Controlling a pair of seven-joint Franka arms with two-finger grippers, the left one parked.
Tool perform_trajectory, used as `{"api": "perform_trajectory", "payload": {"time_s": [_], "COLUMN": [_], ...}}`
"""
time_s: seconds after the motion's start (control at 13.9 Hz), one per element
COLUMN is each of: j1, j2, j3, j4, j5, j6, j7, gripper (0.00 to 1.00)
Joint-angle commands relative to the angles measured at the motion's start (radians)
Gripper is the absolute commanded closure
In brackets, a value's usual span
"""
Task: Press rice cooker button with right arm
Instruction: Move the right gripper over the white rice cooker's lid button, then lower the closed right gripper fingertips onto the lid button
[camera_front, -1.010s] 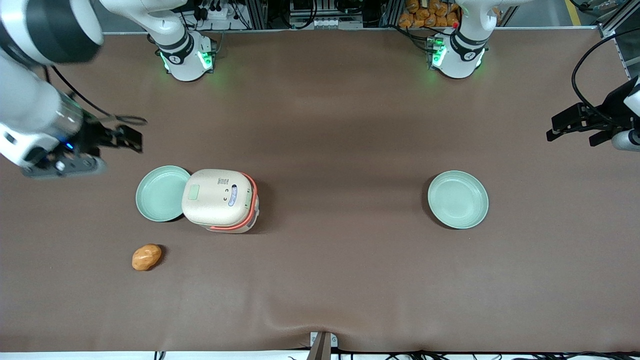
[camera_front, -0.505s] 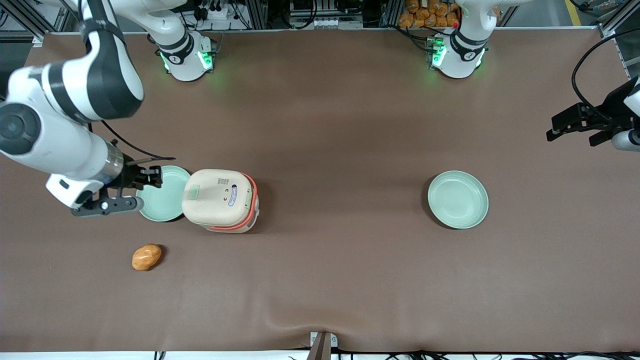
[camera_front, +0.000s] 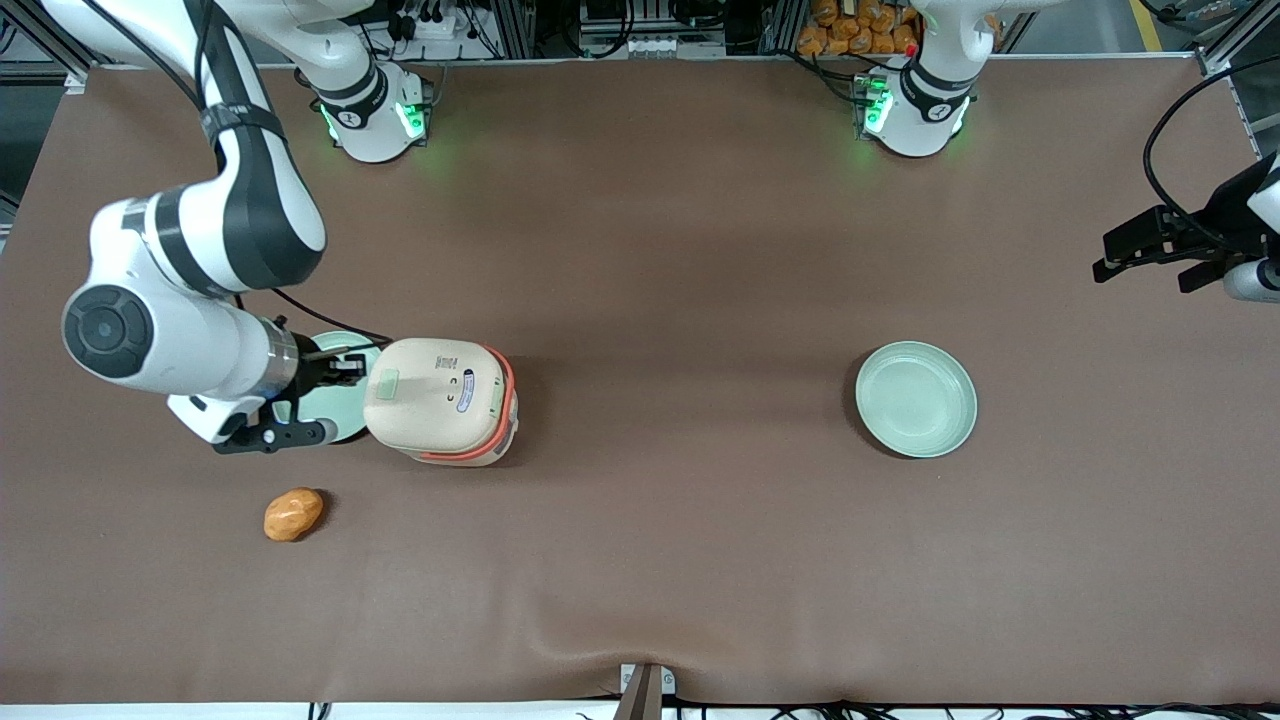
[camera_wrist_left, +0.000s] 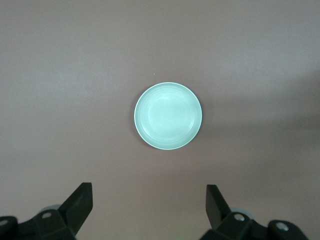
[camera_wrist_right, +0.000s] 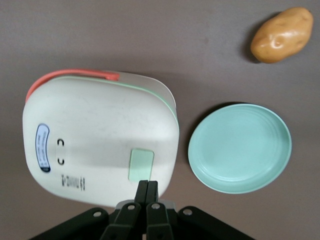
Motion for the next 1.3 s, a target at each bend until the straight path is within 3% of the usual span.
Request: {"api": "perform_trajectory", "payload": {"time_s": [0.0,1.23], "j1": [0.009,0.015], "j2": [0.023,0.119], "j3": [-0.006,-0.01], "j4": [0.001,-0.008], "j5": [0.017,0.016], "j6": [0.026,0.069], "j7": [0.018,0.009], "gripper": [1.0,1.0]}}
